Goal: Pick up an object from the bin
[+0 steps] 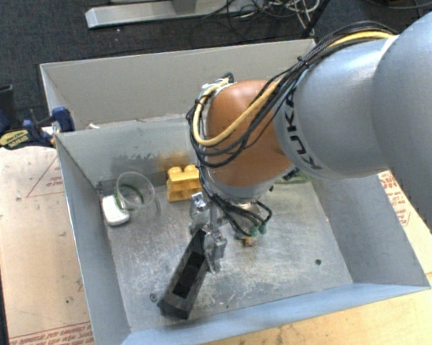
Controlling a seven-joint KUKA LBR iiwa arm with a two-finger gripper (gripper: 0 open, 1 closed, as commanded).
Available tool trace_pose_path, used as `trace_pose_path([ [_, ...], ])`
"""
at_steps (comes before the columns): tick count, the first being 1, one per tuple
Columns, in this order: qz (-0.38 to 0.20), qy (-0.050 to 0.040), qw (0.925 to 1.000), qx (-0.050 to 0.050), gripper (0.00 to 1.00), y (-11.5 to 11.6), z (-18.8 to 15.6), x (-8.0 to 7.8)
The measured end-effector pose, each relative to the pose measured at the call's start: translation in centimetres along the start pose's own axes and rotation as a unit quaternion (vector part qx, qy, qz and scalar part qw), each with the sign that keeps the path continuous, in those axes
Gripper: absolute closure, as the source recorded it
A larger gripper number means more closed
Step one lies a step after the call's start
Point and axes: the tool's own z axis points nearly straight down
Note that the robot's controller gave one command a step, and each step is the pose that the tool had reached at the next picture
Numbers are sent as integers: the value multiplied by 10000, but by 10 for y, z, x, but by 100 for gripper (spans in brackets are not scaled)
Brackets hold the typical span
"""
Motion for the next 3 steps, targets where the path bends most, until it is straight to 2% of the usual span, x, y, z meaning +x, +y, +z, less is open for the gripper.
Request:
trace_pose_path([
  [2,1,0,10000,0,100,0,0,0],
  [3,36,-1,10000,4,100,-7,-89,-1],
])
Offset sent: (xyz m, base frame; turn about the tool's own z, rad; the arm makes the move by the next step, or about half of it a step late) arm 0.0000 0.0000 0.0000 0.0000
